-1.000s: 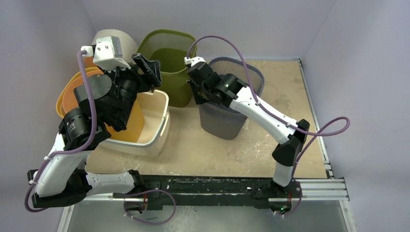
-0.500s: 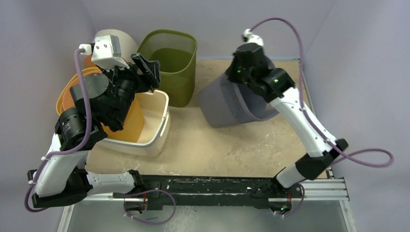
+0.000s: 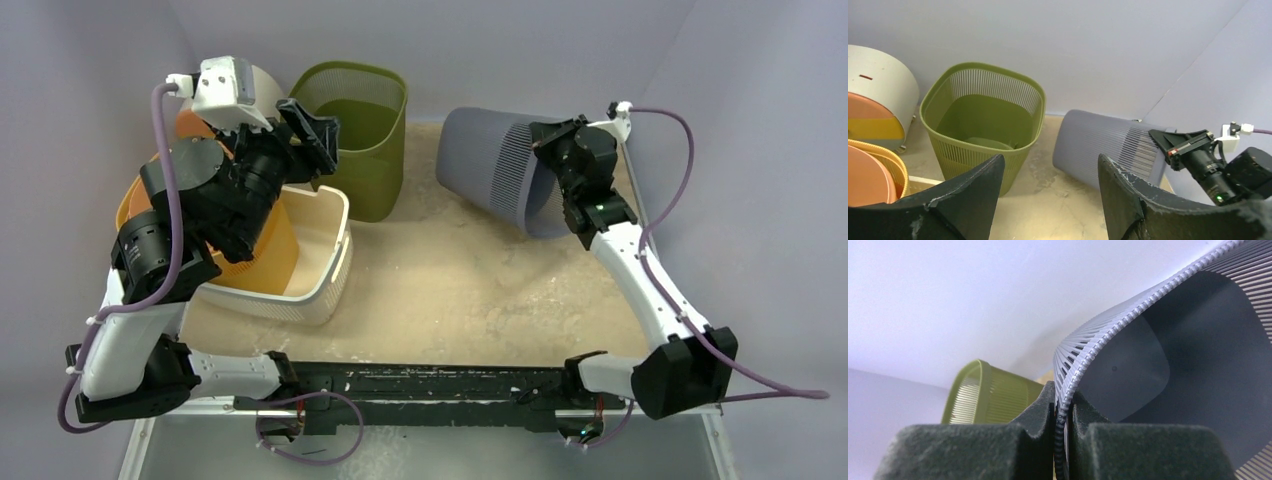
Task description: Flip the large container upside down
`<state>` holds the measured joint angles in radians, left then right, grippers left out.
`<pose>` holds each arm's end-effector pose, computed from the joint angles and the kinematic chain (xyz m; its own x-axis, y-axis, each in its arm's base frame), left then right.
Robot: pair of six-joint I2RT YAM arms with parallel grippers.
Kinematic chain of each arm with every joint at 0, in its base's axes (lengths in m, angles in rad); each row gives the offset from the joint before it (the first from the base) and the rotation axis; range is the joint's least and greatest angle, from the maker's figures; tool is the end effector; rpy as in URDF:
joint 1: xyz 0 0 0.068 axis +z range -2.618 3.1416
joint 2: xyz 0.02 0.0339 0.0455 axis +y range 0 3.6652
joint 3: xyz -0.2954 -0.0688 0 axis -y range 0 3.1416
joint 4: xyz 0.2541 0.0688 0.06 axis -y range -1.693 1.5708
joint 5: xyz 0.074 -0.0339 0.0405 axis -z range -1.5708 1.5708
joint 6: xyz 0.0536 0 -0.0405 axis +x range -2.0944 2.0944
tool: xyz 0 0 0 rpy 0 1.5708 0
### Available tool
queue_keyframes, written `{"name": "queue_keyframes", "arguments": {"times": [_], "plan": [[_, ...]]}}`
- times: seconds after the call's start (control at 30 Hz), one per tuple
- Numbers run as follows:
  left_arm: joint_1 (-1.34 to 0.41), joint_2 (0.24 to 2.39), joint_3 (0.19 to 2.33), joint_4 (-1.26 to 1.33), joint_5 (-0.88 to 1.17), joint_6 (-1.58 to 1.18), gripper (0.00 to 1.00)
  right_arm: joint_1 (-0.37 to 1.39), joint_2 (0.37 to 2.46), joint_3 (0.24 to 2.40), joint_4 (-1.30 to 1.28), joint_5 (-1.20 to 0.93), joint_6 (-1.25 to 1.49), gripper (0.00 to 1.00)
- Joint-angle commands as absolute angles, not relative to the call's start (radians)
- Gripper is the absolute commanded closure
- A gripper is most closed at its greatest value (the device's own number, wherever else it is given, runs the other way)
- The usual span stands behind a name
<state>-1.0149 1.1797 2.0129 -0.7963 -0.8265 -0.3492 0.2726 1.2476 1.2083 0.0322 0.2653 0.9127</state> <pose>0.1095 -0.1016 0.6191 -0.0459 -0.3654 -0.9297 0.1829 0.9119 -0.3674 0.3006 0.0694 0.4427 -0.0100 0.7900 -0.6131 0.0009 0.6131 0.7900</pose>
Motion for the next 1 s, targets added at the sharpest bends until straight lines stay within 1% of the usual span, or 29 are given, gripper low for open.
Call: {"name": "queue_keyframes", "arguments": {"times": [0.0, 0.13, 0.27, 0.37, 0.53, 0.6, 0.67, 0.7, 0.73, 0.8, 0.97], "plan": [[-1.015, 1.203, 2.052, -0.807, -0.797, -0.354, 0.34, 0.229, 1.239, 1.135, 0.586, 0.209, 1.046, 1.0], [-1.015, 1.222, 2.063, -0.813, -0.792, -0.355, 0.34, 0.184, 1.275, 1.105, 0.78, 0.205, 1.093, 1.0], [-1.015, 1.258, 2.086, -0.827, -0.798, -0.349, 0.34, 0.106, 1.364, 1.023, 1.061, 0.127, 1.296, 1.0], [-1.015, 1.3, 2.135, -0.848, -0.799, -0.333, 0.34, 0.06, 1.495, 1.018, 1.331, -0.001, 1.426, 1.0], [-1.015, 1.351, 2.172, -0.856, -0.819, -0.32, 0.34, 0.029, 1.726, 1.088, 1.676, -0.184, 1.597, 1.0], [-1.015, 1.365, 2.169, -0.85, -0.819, -0.32, 0.34, 0.016, 1.857, 1.099, 1.829, -0.221, 1.718, 1.0], [-1.015, 1.377, 2.164, -0.847, -0.823, -0.317, 0.34, 0.004, 1.983, 1.109, 2.005, -0.199, 1.848, 1.0], [-1.015, 1.386, 2.163, -0.847, -0.823, -0.314, 0.33, -0.004, 2.028, 1.115, 2.038, -0.203, 1.915, 1.0], [-1.015, 1.394, 2.164, -0.847, -0.826, -0.31, 0.33, -0.011, 2.045, 1.098, 2.039, -0.202, 1.924, 1.0], [-1.015, 1.41, 2.17, -0.847, -0.826, -0.301, 0.33, -0.028, 2.032, 1.049, 2.039, -0.195, 1.884, 1.0], [-1.015, 1.437, 2.172, -0.83, -0.83, -0.289, 0.32, -0.112, 2.022, 0.961, 2.039, -0.259, 1.923, 1.0]]}}
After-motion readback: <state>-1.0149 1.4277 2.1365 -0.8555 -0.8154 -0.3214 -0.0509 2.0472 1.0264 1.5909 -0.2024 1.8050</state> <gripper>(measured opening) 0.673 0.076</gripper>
